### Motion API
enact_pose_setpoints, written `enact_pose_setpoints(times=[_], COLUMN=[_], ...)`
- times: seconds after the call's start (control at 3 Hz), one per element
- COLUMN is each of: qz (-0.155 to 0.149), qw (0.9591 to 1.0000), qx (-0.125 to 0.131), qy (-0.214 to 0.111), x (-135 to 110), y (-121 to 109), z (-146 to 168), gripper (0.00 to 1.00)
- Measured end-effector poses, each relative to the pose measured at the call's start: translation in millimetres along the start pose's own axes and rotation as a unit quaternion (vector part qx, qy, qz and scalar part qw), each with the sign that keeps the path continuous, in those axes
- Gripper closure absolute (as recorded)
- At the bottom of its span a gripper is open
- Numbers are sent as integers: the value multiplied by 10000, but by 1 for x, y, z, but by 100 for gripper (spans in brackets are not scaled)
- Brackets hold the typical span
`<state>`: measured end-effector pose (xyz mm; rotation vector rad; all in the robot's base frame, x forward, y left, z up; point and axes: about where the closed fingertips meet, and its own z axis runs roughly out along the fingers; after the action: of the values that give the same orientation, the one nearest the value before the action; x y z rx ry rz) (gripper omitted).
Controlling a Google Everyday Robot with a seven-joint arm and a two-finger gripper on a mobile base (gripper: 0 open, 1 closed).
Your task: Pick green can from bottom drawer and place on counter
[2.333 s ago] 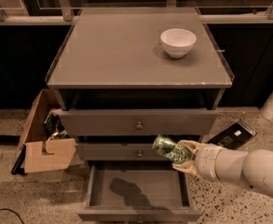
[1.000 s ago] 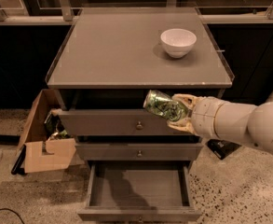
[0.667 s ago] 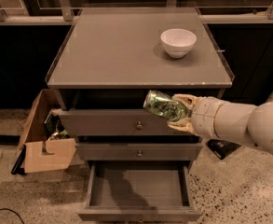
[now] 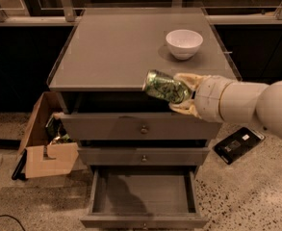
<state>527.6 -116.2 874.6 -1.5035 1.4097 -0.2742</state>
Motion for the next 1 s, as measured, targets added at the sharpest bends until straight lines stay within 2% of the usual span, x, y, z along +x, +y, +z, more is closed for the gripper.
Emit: enact_pose_setpoints(times=[0.33, 0.67, 1.0], qz=[-299, -436, -521], qw=[9993, 9984, 9978], qx=[210, 343, 355], qy=[-69, -124, -183], x=[-17, -27, -34], y=[-38, -71, -93], z=[6, 19, 42], gripper=[100, 100, 100])
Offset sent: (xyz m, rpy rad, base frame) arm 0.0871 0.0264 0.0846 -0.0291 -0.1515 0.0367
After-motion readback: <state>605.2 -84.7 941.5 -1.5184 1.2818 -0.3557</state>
